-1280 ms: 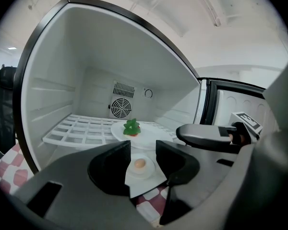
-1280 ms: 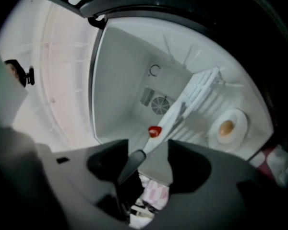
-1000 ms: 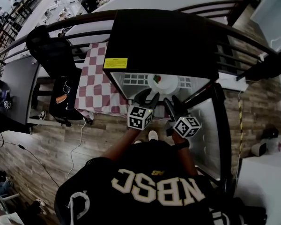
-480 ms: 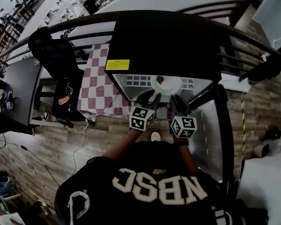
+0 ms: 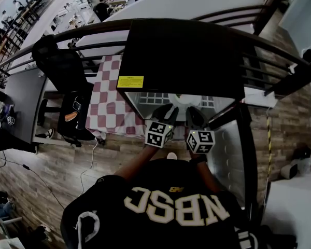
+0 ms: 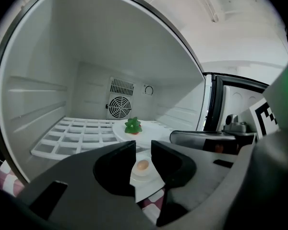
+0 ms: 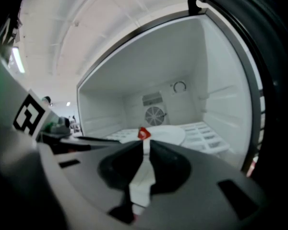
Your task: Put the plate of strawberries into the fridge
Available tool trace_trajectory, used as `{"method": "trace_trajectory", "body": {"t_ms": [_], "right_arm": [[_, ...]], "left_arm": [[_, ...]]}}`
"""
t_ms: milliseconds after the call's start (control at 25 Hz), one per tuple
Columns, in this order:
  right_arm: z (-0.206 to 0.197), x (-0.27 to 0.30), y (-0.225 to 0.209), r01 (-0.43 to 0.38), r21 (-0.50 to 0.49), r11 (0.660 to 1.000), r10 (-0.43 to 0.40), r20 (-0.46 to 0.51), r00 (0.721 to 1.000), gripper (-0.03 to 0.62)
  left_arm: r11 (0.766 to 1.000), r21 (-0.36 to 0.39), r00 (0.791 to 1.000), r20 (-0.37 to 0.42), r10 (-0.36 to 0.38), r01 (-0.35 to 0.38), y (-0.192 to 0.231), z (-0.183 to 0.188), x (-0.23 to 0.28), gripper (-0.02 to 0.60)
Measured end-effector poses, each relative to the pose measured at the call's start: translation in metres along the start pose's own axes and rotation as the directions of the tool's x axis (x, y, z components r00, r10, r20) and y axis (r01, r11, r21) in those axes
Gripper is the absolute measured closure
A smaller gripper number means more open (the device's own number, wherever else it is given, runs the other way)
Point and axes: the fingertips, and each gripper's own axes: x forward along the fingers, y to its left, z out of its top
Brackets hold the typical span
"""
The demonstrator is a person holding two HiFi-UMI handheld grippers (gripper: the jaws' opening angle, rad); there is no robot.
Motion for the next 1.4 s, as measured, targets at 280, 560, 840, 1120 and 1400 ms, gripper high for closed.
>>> {"method": "trace_trajectory", "body": {"t_ms": [280, 560, 840, 1120, 1400], "right_arm": [[0.005, 0.013, -0.002, -0.012, 0.0, 1.0, 0.012, 0.006, 1.0, 0.549], [0.009, 0.025, -0.004, -0.036, 0.028, 0.999, 0.035, 0.005, 0.999, 0.549], [0.017, 0.022, -0.001, -0.034, 0.046, 0.998, 0.033, 0.021, 0.999, 0.549], [0.024, -0.001, 0.013, -0.044, 0.03, 0.999, 0.042, 0.043, 0.998, 0.549], [0.035, -0.035, 0.029, -0.018, -0.016, 1.0, 0.019, 0.052, 0.998, 0.559]], "left_arm": [[1.0, -0.012, 1.0, 0.015, -0.008, 0.008, 0.002, 0.007, 0.007, 0.476], [1.0, -0.029, 0.999, 0.033, -0.009, 0.01, 0.004, 0.022, 0.009, 0.48], [0.999, -0.048, 0.999, 0.046, 0.002, 0.001, 0.007, 0.026, 0.0, 0.491], [0.997, -0.072, 0.998, 0.058, -0.014, 0.018, 0.008, 0.02, -0.019, 0.502], [0.992, -0.128, 0.987, 0.159, 0.003, 0.018, 0.008, 0.033, -0.058, 0.541]]}}
